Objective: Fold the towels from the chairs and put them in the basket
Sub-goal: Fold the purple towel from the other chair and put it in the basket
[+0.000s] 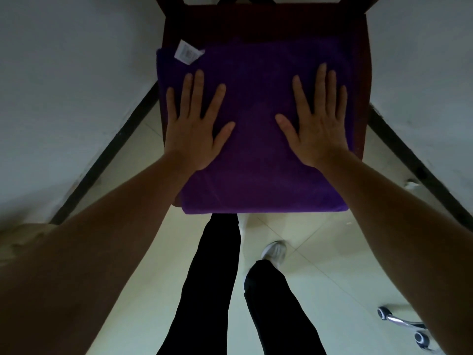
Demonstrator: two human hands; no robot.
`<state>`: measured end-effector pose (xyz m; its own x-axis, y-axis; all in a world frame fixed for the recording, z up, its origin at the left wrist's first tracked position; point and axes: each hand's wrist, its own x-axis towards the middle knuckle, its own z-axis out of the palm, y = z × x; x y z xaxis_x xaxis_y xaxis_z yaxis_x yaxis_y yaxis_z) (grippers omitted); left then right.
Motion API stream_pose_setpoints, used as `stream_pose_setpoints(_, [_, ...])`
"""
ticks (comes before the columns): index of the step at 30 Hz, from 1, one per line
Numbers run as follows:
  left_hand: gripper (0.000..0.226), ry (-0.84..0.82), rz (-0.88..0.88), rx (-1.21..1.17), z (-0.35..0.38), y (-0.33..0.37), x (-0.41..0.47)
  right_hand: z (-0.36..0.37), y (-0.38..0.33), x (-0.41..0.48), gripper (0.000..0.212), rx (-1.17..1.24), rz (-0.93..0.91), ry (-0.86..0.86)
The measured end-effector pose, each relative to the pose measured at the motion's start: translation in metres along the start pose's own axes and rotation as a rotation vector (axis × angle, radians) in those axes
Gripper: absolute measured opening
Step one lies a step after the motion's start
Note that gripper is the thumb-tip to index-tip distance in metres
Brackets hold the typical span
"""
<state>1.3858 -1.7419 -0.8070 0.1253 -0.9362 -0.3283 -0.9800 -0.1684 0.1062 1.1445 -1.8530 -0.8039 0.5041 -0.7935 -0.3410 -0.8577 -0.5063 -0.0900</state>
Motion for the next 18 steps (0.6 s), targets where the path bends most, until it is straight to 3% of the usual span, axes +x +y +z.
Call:
stream_pose_setpoints(3, [0.073, -0.030, -0.081, -0.042, -0.008, 0.006, -0.013, -0.009, 0.002, -0.009, 0.084, 0.029, 0.032, -0.031])
stream_pose_setpoints(5, [0.072, 0.007, -0.242, -0.152, -0.013, 0.014, -0.036, -0.016, 0.006, -0.030, 0.080, 0.112, 0.083, -0.018])
stream_pose_setpoints(8, [0.067, 0.113, -0.595, -0.390, -0.016, 0.035, -0.085, -0.016, 0.011, -0.076, 0.073, 0.259, 0.229, 0.013])
stream_pose_setpoints(12, [0.064, 0.066, -1.180, -0.669, -0.008, 0.069, -0.140, 0.007, 0.008, -0.143, 0.077, 0.340, 0.486, -0.080])
stream_pose_setpoints(14, [0.065, 0.068, -1.379, -0.939, 0.003, 0.075, -0.153, 0.020, 0.004, -0.166, 0.078, 0.462, 0.643, -0.109])
stream_pose_setpoints(18, [0.053, 0.085, -1.524, -1.535, 0.015, 0.084, -0.160, 0.029, -0.007, -0.188, 0.071, 0.750, 0.812, 0.007])
